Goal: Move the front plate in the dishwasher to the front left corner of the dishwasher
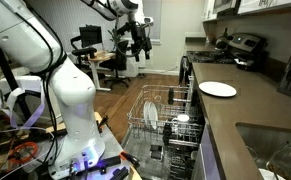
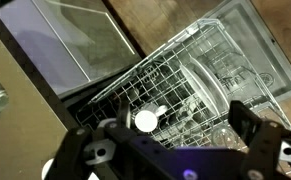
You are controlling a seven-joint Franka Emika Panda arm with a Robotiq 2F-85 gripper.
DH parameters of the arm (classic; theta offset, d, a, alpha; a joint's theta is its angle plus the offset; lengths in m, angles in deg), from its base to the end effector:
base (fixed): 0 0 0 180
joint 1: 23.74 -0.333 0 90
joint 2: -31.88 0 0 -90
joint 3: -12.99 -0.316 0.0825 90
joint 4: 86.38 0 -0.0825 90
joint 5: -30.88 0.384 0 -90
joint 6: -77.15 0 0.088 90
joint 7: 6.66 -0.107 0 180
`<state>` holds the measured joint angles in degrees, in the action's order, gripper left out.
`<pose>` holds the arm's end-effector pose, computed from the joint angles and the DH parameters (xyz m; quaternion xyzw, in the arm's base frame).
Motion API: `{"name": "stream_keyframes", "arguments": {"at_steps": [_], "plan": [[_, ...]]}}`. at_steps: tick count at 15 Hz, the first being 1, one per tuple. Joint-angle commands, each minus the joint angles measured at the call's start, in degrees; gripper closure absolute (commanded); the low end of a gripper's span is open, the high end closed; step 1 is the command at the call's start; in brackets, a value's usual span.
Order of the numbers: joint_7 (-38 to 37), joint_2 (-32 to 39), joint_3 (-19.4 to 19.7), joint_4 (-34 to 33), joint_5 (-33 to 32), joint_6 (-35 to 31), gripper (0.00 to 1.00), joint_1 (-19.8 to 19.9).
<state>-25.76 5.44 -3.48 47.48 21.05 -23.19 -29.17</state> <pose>0.3749 0.1439 0.4947 0.9864 0.0267 -0.0177 0.1611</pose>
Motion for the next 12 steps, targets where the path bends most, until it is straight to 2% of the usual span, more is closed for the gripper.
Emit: {"name": "stream_keyframes", "arguments": {"at_steps": [1, 6, 9, 10, 11, 12], "plan": [[7.89, 2.93, 3.81, 3.32, -3.67, -10.93, 0.00, -0.55], [19.35, 7.73, 10.22, 8.55, -0.35, -30.72, 0.00, -0.75], [28.85, 12.75, 13.86, 10.48, 5.72, -41.09, 0.00, -2.04], [32.01, 14.35, 14.70, 10.62, 8.30, -42.65, 0.00, -2.62], [34.09, 15.70, 15.19, 9.98, 11.45, -41.11, 0.00, -3.22], [29.23, 12.94, 13.45, 10.73, 7.31, -39.98, 0.00, -1.31]]}}
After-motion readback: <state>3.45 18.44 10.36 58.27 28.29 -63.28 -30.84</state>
